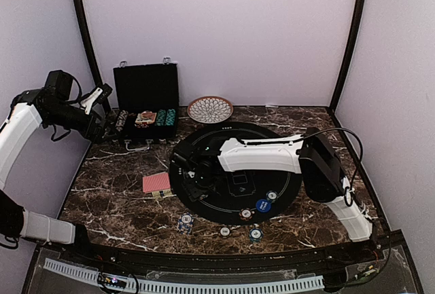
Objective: Distribute texas hold em gaming equipment
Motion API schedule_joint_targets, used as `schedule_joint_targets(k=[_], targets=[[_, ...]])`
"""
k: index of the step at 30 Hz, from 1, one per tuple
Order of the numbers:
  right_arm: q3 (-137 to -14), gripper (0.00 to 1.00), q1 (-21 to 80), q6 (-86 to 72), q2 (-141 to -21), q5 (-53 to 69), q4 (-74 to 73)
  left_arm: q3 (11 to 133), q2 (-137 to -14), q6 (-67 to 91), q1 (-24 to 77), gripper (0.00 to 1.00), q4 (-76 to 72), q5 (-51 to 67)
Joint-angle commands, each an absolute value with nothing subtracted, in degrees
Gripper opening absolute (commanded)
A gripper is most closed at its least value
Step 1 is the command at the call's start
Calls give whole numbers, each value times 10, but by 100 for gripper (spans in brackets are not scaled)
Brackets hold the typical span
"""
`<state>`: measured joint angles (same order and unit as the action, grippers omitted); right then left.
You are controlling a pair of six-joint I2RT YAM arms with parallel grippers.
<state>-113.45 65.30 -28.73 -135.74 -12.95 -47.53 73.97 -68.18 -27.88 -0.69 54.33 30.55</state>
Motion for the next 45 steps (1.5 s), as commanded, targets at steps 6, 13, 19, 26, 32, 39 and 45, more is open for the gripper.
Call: schedule_joint_targets(k=[6, 13, 19, 26, 32, 39, 45], targets=[[-1123, 70, 661, -290, -1234, -143, -491, 739, -663, -286, -4, 99, 547, 306], [-1118, 80, 727, -289, -1221, -117, -519, 743, -664, -284, -4, 99, 548, 308], [-1116, 82, 762, -289, -1256, -79, -510, 744, -664, -284, -4, 99, 551, 311], [-1150, 84, 768, -273, -1300, -73, -516, 751, -660, -288, -4, 99, 559, 308], [-1152, 85, 768, -266, -1317, -72, -516, 751, -660, -289, -4, 99, 561, 314], [-1152, 79, 767, -265, -1324, -62, -511, 752, -661, -289, -4, 99, 560, 311], [-1143, 74, 766, -263, -1327, -61, -510, 753, -662, -291, -4, 99, 561, 311]])
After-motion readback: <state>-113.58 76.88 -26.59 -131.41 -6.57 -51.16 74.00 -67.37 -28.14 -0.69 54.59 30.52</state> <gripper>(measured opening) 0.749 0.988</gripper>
